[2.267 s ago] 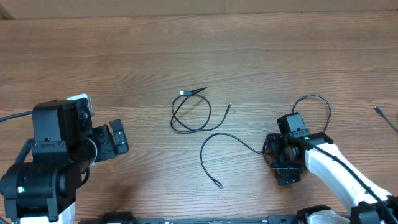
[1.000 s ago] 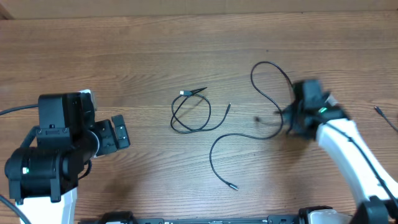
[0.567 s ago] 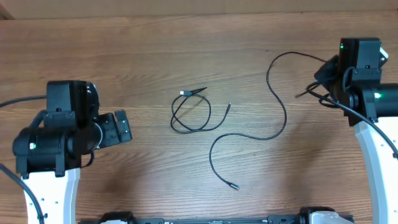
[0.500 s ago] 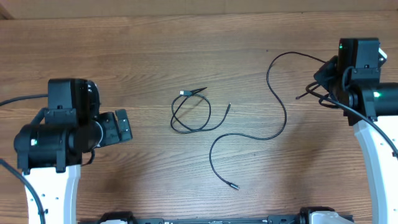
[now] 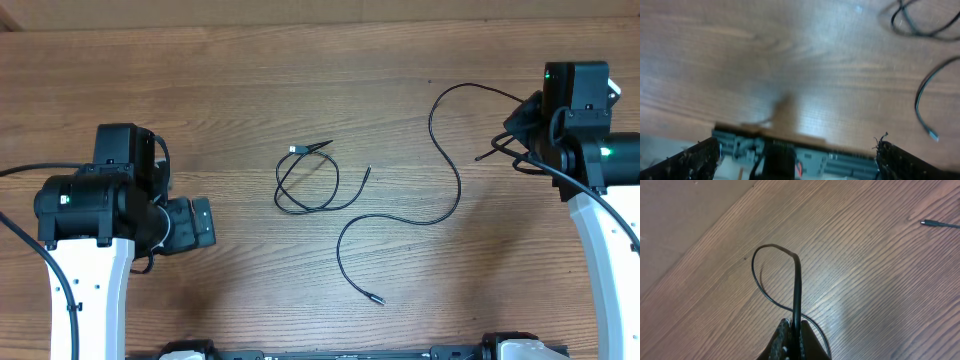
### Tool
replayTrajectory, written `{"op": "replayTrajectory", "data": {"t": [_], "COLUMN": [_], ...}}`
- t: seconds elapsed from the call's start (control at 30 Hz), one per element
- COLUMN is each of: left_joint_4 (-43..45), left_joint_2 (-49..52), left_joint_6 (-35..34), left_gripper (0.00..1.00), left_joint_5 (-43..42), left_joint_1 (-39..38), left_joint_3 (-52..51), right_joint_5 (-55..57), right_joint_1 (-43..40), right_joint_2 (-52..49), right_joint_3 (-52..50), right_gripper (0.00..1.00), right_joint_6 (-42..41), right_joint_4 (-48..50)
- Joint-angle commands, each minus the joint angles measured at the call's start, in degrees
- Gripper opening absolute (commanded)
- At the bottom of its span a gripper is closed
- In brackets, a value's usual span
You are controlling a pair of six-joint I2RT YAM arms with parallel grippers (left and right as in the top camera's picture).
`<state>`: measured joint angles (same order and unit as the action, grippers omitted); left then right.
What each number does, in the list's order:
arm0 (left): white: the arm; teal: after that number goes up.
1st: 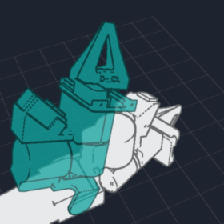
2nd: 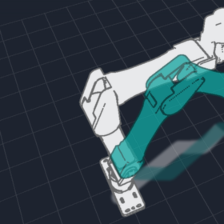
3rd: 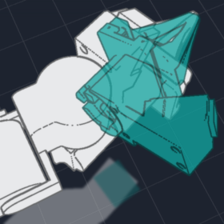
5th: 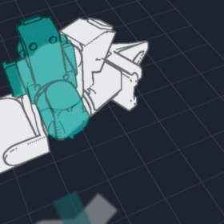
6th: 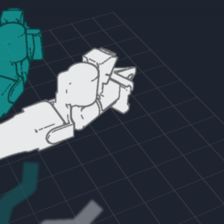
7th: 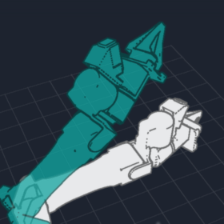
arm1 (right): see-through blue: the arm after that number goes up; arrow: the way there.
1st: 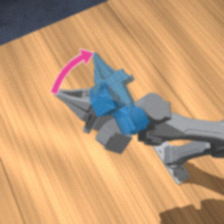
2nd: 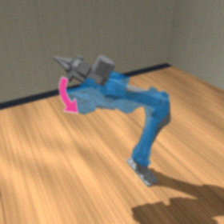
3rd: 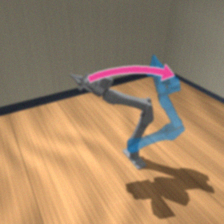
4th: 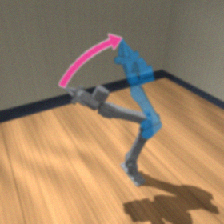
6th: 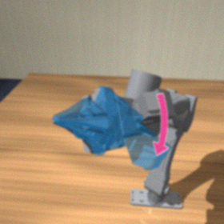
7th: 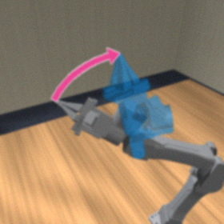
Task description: Untangle cables
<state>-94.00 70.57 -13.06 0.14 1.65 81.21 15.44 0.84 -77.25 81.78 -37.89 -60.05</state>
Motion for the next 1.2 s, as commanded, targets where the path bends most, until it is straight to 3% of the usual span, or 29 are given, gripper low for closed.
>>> {"op": "replayTrajectory", "data": {"t": [0.0,0.17,0.73,1.0,1.17], "left_joint_4": [-1.7,-2.8,-2.6,-2.6,-2.6], "left_joint_2": [0.3,0.3,0.3,0.3,0.3], "left_joint_6": [1.1,4.5,4.5,4.5,4.5], "left_gripper": [1.00,1.00,1.00,0.99,1.00], "left_joint_5": [-1.4,-1.3,-1.2,-1.2,-1.2], "left_joint_1": [0.4,0.4,0.4,0.4,0.4], "left_joint_3": [0.7,0.7,0.7,0.7,0.7], "right_joint_5": [0.3,0.4,-1.7,-9.0,-25.9], "right_joint_1": [-0.2,-0.2,-0.2,-0.2,0.5], "right_joint_2": [0.2,0.2,0.2,3.1,3.6], "right_joint_3": [0.3,0.3,0.3,0.4,-0.5], "right_gripper": [0.04,0.04,0.04,0.04,0.04], "right_joint_6": [0.7,0.7,0.7,8.4,8.4], "right_joint_4": [0.1,0.1,-1.9,-4.6,-14.2]}}
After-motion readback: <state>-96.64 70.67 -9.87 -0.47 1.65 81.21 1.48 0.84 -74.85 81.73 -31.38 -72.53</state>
